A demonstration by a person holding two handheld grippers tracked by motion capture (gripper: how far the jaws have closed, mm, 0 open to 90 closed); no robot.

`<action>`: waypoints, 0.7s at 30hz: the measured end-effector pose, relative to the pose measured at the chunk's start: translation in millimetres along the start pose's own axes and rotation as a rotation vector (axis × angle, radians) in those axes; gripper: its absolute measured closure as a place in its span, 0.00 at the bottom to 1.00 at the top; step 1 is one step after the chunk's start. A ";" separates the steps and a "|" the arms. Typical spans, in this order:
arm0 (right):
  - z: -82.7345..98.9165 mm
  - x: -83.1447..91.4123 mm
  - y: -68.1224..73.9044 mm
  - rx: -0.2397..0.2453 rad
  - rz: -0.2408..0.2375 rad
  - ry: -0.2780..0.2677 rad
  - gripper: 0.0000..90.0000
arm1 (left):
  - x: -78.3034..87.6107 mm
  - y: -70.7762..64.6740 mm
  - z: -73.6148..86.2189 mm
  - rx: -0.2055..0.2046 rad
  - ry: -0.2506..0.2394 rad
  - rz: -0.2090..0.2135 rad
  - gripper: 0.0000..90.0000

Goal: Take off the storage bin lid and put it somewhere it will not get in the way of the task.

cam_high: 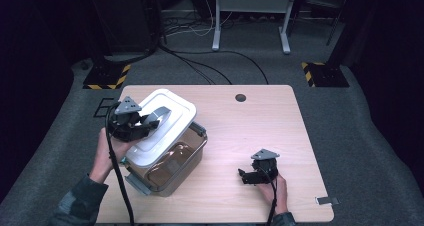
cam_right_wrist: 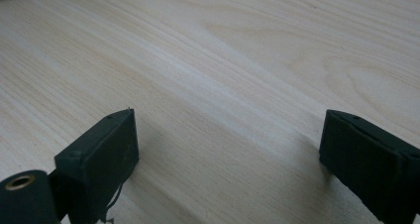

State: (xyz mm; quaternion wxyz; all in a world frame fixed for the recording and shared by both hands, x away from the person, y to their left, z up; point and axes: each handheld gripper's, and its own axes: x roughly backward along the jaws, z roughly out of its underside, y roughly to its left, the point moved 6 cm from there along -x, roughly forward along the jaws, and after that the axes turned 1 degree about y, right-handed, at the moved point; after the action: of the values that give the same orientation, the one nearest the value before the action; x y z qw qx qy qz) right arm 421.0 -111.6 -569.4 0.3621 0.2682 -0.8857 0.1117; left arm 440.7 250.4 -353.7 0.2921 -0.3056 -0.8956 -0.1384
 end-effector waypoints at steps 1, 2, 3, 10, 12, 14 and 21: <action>0.0 0.0 0.0 0.000 0.000 0.000 0.08 | 0.2 2.9 -0.8 0.006 -0.002 -0.004 0.74; 0.0 0.0 0.0 0.000 0.000 0.000 0.08 | 0.4 5.9 -1.7 0.011 -0.006 -0.008 0.74; 0.0 0.0 0.0 0.000 0.000 0.000 0.08 | 1.3 8.9 -2.2 0.011 -0.001 -0.013 0.74; 0.0 0.0 0.0 0.000 0.000 0.000 0.08 | 4.1 27.9 -7.2 0.045 -0.007 -0.043 0.74; 0.0 0.0 0.0 0.000 0.000 0.000 0.08 | 4.3 35.6 -8.9 0.059 -0.007 -0.059 0.74; 0.0 0.0 0.0 0.000 0.000 0.000 0.08 | 4.1 44.7 -10.1 0.069 -0.006 -0.073 0.74; 0.0 0.0 0.0 0.000 0.000 0.000 0.08 | 0.1 66.4 -10.9 0.107 -0.002 -0.117 0.74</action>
State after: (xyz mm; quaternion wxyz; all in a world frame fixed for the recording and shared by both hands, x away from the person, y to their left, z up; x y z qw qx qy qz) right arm 421.0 -111.6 -569.4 0.3620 0.2682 -0.8858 0.1116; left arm 487.1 297.2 -340.4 0.2986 -0.2370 -0.9183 -0.1069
